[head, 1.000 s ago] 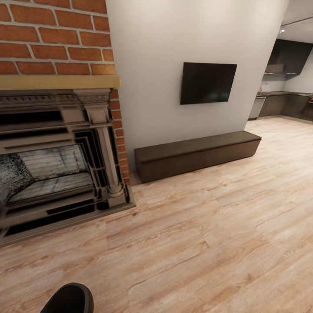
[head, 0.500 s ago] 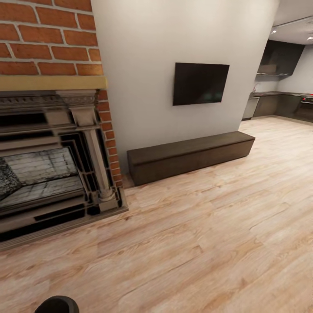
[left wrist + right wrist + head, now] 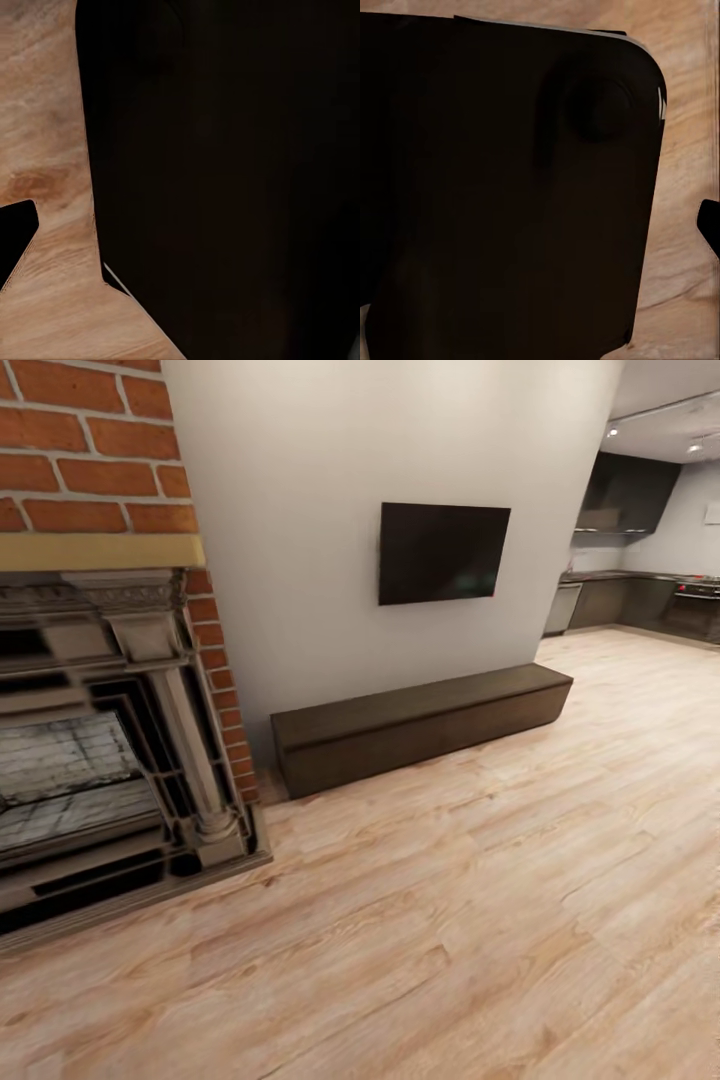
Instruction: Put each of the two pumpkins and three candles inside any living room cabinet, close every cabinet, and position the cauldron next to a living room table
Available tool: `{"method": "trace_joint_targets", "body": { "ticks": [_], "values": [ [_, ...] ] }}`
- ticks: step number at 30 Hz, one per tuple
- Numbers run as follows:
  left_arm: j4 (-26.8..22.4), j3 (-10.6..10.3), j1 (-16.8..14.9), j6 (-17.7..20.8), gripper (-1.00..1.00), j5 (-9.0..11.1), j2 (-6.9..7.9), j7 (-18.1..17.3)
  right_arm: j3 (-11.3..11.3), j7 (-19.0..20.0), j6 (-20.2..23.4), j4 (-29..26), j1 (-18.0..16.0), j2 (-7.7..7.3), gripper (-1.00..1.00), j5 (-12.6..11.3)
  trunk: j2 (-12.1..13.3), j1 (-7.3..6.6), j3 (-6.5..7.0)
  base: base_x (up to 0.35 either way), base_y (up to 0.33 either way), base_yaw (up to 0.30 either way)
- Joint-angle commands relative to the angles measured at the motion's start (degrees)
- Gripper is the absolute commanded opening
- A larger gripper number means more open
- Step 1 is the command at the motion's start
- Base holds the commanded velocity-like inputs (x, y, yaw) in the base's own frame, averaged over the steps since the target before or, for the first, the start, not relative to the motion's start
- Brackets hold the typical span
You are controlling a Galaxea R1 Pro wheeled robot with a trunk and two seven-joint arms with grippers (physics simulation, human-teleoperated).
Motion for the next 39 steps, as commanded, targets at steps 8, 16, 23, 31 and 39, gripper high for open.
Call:
{"method": "trace_joint_targets", "body": {
  "ticks": [8, 16, 23, 31, 39],
  "values": [
    [-0.06, 0.01, 0.03, -0.11, 1.0, -0.13, -0.27, 0.03, 0.01, 0.09, -0.13, 0.06, -0.04, -0.01, 1.0, 0.22, -0.02, 0.03, -0.04, 0.27, -0.222, -0.092],
    [-0.06, -0.07, 0.03, -0.11, 1.0, -0.07, -0.29, 0.05, 0.01, 0.09, -0.14, 0.06, -0.04, -0.01, 1.0, 0.23, -0.02, 0.03, -0.04, 0.277, -0.174, -0.002],
    [-0.06, -0.08, 0.03, -0.11, 1.0, -0.07, -0.29, 0.05, 0.01, 0.09, -0.13, 0.06, -0.04, -0.01, 1.0, 0.22, -0.02, 0.03, -0.04, 0.309, -0.084, 0.0],
    [-0.06, -0.08, 0.03, -0.1, 1.0, -0.07, -0.29, 0.04, 0.01, 0.09, -0.18, 0.06, -0.04, -0.01, 1.0, 0.22, -0.02, 0.03, -0.04, 0.334, -0.009, -0.12],
    [-0.13, -0.08, 0.03, -0.08, 1.0, -0.07, -0.29, 0.11, -0.06, 0.03, -0.25, 0.06, -0.04, -0.01, 1.0, 0.22, -0.02, 0.03, -0.04, 0.337, -0.021, -0.283]
  ]
}}
